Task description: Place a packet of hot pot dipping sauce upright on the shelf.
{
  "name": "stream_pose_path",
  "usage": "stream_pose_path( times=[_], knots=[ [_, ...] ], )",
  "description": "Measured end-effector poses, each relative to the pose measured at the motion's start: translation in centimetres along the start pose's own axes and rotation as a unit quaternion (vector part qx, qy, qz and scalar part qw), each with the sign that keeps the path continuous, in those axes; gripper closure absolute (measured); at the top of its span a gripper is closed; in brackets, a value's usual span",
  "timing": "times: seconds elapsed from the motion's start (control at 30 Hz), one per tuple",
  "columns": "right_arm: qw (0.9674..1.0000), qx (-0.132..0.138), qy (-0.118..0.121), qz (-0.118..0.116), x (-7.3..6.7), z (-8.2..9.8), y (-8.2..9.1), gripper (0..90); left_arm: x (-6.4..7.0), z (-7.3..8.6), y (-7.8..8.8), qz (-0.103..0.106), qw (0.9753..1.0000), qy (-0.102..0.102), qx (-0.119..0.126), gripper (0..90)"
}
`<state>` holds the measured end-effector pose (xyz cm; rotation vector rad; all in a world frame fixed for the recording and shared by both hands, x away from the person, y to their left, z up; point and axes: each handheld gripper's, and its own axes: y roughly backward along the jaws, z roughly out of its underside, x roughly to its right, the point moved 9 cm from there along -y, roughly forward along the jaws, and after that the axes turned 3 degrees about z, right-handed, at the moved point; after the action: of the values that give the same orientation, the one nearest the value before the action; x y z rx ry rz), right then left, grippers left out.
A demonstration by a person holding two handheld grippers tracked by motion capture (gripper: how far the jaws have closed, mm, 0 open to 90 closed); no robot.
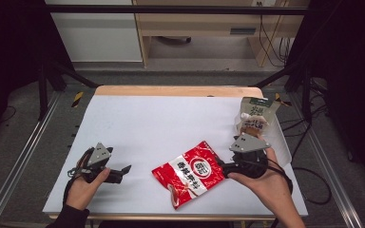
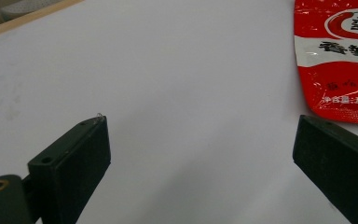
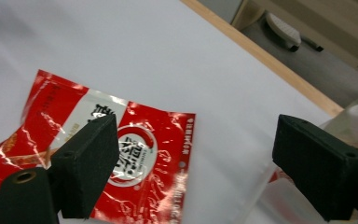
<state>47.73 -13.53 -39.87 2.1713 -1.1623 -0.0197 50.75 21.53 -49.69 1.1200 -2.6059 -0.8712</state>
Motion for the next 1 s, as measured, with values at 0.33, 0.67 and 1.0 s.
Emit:
stream_pose_path(
  times=[0.33,0.67,1.0],
  knots=[
    [0.9991,-0.002,-0.035,-0.024,-3.0,1.9,-2.3,11.3,0.9,-0.2,-0.4,0.005,0.9999,-0.015,-0.004,3.9],
    [0.9982,-0.02,-0.052,-0.021,-4.5,4.8,-3.8,12.4,1.8,-0.5,-0.7,0.009,0.9996,-0.026,-0.004,4.0],
    [0.9952,-0.035,-0.09,-0.011,-5.1,8.1,-4.2,11.7,3.6,-1.4,-1.2,0.012,0.9989,-0.045,0.004,4.4]
  ],
)
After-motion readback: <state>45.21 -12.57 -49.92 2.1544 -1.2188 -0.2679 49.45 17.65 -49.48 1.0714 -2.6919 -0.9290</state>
